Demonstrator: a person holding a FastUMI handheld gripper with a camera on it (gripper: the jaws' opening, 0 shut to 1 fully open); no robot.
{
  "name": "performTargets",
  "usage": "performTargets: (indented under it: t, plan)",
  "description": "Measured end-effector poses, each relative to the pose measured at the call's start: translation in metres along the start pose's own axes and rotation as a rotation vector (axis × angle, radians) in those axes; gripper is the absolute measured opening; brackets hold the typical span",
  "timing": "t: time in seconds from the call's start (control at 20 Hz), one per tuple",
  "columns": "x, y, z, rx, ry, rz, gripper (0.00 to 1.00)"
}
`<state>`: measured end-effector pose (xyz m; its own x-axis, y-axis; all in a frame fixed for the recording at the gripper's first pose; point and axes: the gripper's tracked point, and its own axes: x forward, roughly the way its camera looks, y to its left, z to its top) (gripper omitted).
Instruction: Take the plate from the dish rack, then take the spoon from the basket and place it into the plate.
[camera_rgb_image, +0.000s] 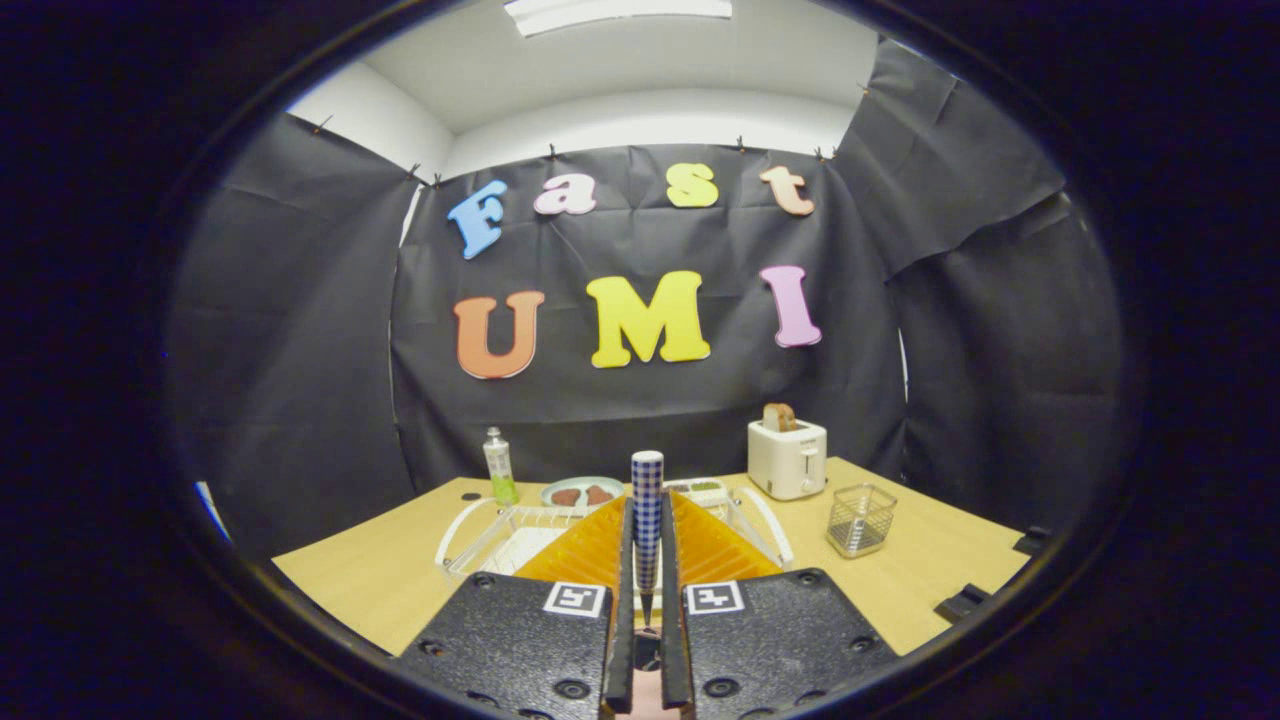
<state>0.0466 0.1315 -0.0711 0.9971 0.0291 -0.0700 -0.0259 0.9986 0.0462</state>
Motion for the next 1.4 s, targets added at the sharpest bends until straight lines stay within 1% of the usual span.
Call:
performTargets:
  t: [0.25,0.4,0.75,0.85,0.95,1.05,1.15,1.3,1.4]
  plan:
    - [0.002,0.003,-0.035,-0.039,0.033,0.002,0.16]
    - [-0.002,-0.002,-0.039,-0.052,0.028,0.007,0.17]
    - [-0.004,-0.009,-0.047,-0.013,0.027,0.037,0.19]
    - [-0.002,-0.016,-0.059,-0.02,0.053,0.028,0.19]
    - [0.001,-0.026,-0.062,-0.028,0.063,0.007,0.2]
    - [0.002,-0.035,-0.06,-0.033,0.064,-0.015,0.24]
    - [0.003,-0.047,-0.06,-0.036,0.083,-0.043,0.35]
    - [0.0,-0.058,-0.055,-0.003,0.096,-0.051,0.6]
    - [-0.003,-0.065,-0.049,-0.003,0.086,-0.055,0.76]
